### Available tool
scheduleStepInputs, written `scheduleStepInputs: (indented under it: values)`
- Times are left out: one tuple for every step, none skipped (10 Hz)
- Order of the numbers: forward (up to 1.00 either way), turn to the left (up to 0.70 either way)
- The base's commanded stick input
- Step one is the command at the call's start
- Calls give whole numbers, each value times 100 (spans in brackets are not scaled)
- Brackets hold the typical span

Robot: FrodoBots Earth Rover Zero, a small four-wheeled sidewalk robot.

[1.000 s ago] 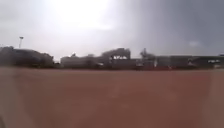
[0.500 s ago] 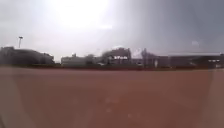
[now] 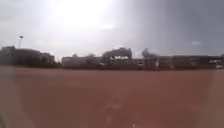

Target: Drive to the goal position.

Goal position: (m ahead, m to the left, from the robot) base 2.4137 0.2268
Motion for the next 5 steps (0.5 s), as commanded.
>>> scheduleStepInputs:
  values:
    - [70, 0]
    - [70, 0]
    - [70, 0]
    - [70, 0]
    - [70, 0]
